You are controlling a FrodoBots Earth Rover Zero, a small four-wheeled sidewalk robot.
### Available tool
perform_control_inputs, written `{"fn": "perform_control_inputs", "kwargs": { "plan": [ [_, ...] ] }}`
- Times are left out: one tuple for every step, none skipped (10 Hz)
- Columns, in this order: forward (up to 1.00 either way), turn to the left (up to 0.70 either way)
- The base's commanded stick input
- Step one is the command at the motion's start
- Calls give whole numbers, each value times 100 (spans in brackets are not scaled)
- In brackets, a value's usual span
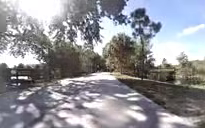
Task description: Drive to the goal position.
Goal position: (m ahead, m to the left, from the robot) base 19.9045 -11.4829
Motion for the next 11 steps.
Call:
{"fn": "perform_control_inputs", "kwargs": {
  "plan": [
    [84, 0],
    [84, 0],
    [84, 0],
    [84, 0],
    [84, -18],
    [84, -31],
    [84, -25],
    [84, -9],
    [84, 0],
    [84, 0],
    [84, 0]
  ]
}}
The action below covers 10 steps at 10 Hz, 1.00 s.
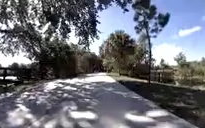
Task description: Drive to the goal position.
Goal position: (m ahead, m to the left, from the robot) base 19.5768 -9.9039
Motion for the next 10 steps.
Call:
{"fn": "perform_control_inputs", "kwargs": {
  "plan": [
    [84, 0],
    [84, 0],
    [84, 0],
    [84, 0],
    [85, 0],
    [85, 0],
    [85, 0],
    [85, 0],
    [85, 0],
    [85, 0]
  ]
}}
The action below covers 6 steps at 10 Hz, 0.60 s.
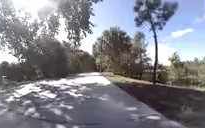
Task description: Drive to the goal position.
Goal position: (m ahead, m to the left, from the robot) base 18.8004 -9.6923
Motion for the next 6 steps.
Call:
{"fn": "perform_control_inputs", "kwargs": {
  "plan": [
    [85, 0],
    [85, 0],
    [85, 0],
    [85, 0],
    [85, 0],
    [85, 0]
  ]
}}
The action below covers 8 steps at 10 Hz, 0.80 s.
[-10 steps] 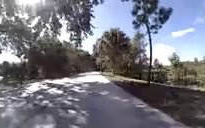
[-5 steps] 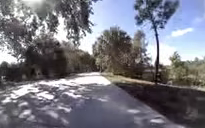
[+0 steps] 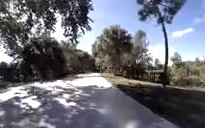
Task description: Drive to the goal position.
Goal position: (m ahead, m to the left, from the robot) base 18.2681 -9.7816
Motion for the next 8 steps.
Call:
{"fn": "perform_control_inputs", "kwargs": {
  "plan": [
    [85, 0],
    [85, 0],
    [85, 0],
    [85, 0],
    [85, 0],
    [85, 0],
    [85, 0],
    [85, 0]
  ]
}}
